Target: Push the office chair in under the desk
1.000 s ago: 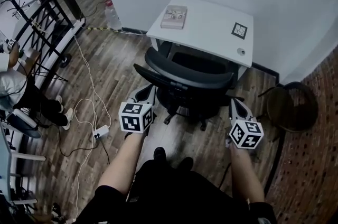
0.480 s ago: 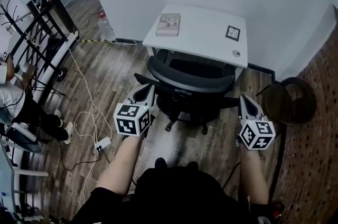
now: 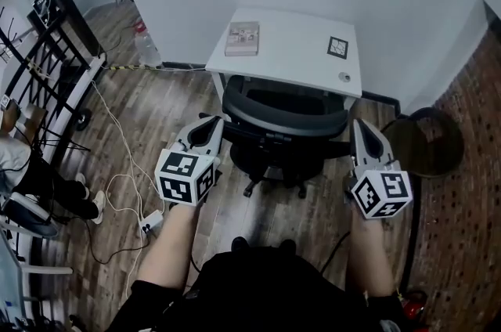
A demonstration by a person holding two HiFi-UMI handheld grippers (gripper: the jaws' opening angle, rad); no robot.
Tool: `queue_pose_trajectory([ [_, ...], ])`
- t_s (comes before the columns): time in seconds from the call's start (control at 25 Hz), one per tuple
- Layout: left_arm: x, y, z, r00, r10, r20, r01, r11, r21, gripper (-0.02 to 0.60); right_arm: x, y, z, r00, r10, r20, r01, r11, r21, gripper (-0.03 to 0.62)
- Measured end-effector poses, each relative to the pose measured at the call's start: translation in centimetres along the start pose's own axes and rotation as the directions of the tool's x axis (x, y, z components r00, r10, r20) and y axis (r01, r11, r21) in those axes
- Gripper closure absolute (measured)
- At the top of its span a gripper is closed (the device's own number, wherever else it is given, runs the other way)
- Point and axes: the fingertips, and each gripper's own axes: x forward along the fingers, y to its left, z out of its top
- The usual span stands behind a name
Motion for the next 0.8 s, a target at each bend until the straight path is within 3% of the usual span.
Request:
queue_pose_trajectory([
  [0.36, -2.3, -0.2, 4.1, 0.993, 0.003, 0.119, -0.002, 1.000, -0.002, 0.571, -0.7, 5.3, 5.2, 0.994, 0.010, 0.108, 0.001, 0.995, -0.103, 0.589],
  [0.56, -3.4, -1.1, 3.6, 0.986, 0.020, 0.165, -0.023, 1.000, 0.016, 0.571, -1.2, 7.8, 2.5, 0.997, 0.042, 0.066, -0.036, 0.996, -0.084, 0.590],
  [0.8, -2.2, -1.7, -1.0, 0.997, -0.013, 0.080, 0.018, 0.998, -0.062, 0.571, -1.1, 9.8, -1.9, 0.997, 0.078, -0.025, -0.079, 0.996, -0.042, 0.591],
])
